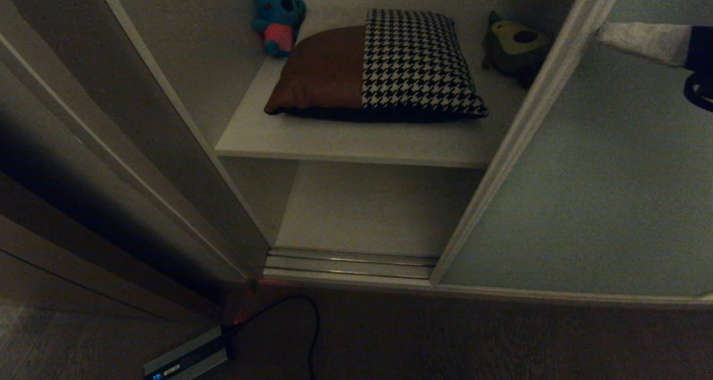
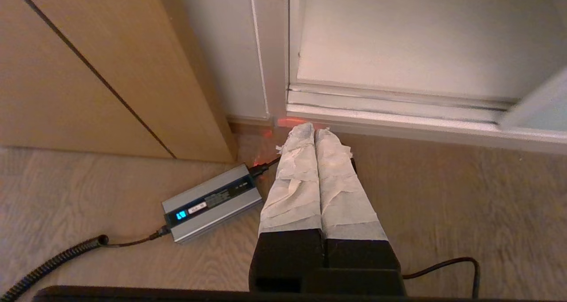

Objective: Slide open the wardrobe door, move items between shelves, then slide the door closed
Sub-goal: Close the door

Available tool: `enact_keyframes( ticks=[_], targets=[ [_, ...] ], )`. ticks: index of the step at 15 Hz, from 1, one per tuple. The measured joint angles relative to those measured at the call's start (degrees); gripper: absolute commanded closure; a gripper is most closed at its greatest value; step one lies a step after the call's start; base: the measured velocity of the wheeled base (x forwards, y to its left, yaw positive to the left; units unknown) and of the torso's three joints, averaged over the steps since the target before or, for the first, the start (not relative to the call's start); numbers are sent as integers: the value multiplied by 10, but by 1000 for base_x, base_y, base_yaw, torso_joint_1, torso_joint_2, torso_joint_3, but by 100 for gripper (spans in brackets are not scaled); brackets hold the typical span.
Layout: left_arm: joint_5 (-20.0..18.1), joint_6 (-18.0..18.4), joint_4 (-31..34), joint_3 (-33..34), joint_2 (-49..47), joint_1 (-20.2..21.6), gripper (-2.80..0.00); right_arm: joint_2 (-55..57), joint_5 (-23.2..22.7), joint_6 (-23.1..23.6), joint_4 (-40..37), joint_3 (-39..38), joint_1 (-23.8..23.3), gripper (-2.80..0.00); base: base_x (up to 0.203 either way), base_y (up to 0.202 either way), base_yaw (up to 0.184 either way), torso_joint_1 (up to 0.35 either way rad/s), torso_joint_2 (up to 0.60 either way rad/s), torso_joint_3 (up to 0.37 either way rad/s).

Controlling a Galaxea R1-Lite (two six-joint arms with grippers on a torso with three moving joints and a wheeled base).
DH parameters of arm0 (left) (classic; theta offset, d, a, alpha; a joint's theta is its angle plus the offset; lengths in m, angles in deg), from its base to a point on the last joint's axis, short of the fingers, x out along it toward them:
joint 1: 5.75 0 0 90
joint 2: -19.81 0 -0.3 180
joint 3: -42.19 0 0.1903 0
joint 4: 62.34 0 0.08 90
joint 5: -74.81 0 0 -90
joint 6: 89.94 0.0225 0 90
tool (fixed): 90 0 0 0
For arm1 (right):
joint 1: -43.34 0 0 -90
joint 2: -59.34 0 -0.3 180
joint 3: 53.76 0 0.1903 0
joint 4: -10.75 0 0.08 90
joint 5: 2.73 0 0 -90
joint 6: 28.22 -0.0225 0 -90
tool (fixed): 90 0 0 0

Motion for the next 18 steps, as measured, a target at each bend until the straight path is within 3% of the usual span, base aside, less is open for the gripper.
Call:
enact_keyframes(
  ticks=[3, 6, 8, 13, 18],
  targets=[
    [0, 0, 0, 0, 0, 1, 0, -20, 28, 39, -16, -2, 60, 0, 0, 0, 0, 0, 0, 0],
    [0, -1, 0, 0, 0, 0, 0, -62, 30, 35, -87, -5, 46, 0, 0, 0, 0, 0, 0, 0],
    [0, -1, 0, 0, 0, 0, 0, -90, 30, 27, -130, -12, -16, 0, 0, 0, 0, 0, 0, 0],
    [0, 0, 0, 0, 0, 0, 0, -163, 28, 6, -185, -67, -250, 0, 0, 0, 0, 0, 0, 0],
    [0, 0, 0, 0, 0, 0, 0, -250, 61, -1, -192, -187, -411, 0, 0, 0, 0, 0, 0, 0]
  ],
)
